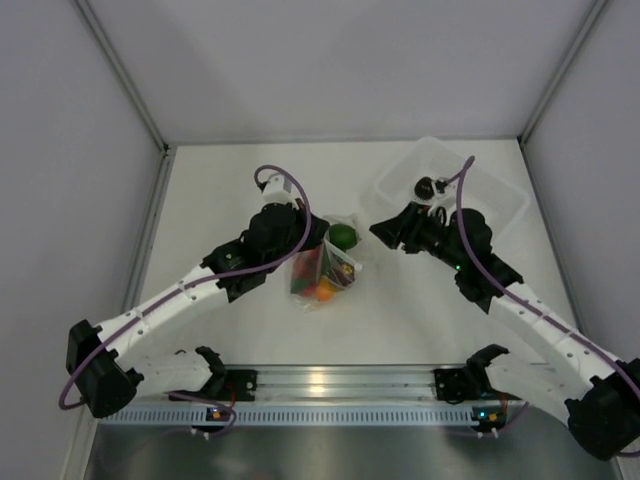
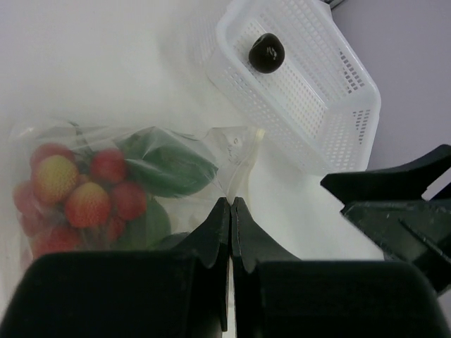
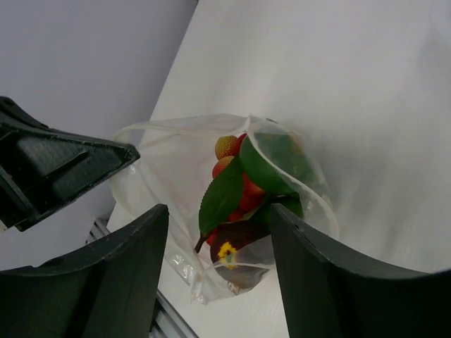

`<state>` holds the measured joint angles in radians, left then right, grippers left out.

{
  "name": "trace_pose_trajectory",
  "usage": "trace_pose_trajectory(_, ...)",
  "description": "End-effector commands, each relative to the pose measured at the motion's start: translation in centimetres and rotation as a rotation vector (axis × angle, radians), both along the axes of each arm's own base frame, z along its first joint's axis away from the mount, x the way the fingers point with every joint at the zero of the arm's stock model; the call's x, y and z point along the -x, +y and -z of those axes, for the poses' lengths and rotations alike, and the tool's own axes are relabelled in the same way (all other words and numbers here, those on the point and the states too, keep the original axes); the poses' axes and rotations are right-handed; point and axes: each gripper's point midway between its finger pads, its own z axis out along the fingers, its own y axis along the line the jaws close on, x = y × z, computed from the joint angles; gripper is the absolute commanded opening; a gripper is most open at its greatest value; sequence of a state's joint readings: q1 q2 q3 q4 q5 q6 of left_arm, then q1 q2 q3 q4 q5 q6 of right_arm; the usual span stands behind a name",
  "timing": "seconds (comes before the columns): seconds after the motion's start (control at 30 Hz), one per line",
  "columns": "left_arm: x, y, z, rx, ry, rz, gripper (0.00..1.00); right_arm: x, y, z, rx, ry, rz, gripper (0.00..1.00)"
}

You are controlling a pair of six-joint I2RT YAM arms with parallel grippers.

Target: Open the zip-top bag and remove the fake food

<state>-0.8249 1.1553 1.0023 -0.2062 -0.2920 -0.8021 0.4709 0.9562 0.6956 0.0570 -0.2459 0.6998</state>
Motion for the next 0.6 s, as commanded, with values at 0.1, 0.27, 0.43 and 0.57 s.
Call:
trace_pose_trajectory(0.1,-0.2,-2.4,-4.4,0.149,-0.028,0.02,0.0,-0.7,2.5,0.3,0.082,-0.015,0.056,0.55)
trace_pose_trajectory(0.27,0.1,-3.6,-4.2,0.159,-0.024,0.032,0.0,0.3,4.8,1.3,0.08,-0.017,-0.021,0.54)
trace_pose_trajectory(0.43,0.2,-4.9,-3.5,0.179,0.004,0.059,0.0,-0.2,6.3,3.3,0.112,-0.013,-0.042,0.56)
trace_pose_trajectory(0.57,0.8,-6.1,-3.4,0.209,0.018,0.093,0.0,-1.7,5.8,4.9,0.127,-0.029,0.038,0.57)
